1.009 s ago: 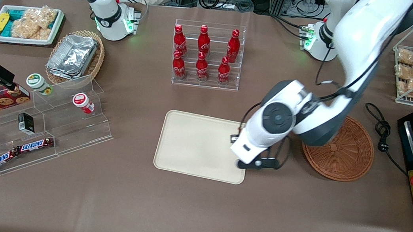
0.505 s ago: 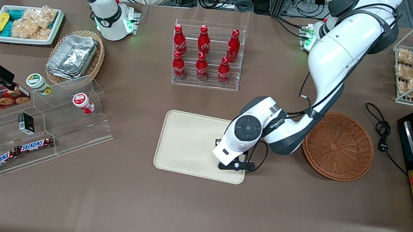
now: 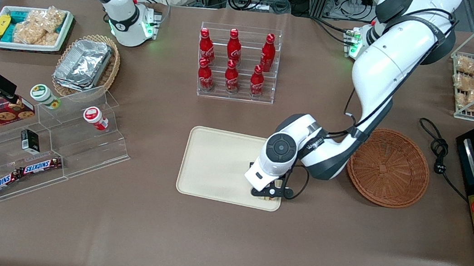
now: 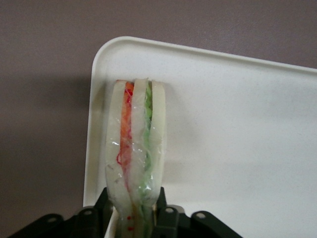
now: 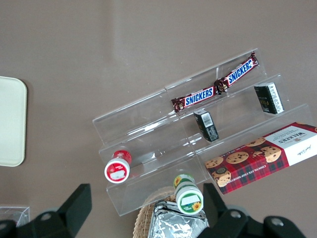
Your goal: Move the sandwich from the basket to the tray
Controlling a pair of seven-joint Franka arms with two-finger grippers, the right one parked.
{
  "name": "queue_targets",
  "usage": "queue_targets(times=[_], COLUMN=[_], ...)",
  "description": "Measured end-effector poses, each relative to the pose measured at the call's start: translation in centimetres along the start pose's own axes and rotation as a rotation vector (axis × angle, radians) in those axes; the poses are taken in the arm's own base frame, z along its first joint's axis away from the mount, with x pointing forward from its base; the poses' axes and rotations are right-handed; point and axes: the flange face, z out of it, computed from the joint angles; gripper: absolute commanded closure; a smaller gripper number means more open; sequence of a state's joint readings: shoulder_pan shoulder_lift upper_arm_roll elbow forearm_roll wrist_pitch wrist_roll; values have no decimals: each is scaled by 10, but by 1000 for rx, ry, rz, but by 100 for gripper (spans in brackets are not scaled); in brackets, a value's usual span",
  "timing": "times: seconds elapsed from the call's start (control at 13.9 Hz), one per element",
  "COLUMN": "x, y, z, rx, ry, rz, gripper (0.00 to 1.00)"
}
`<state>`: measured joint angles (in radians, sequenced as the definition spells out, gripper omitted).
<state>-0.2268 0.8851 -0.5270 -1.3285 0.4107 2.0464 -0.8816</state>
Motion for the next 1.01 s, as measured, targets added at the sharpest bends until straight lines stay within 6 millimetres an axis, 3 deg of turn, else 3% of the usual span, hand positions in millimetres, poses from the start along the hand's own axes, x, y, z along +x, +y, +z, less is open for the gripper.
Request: queue_targets(times=[0.22, 0.36, 0.5, 0.72, 1.01], x=[8, 12, 13, 12, -9], y=[-8, -20, -37, -99, -166], z=[-14, -46, -93, -158, -215], rx=[6, 30, 59, 94, 65], ry=[10, 25, 55, 111, 103], rz=[-17, -33, -54, -116, -138], gripper=[0, 0, 0, 0, 0])
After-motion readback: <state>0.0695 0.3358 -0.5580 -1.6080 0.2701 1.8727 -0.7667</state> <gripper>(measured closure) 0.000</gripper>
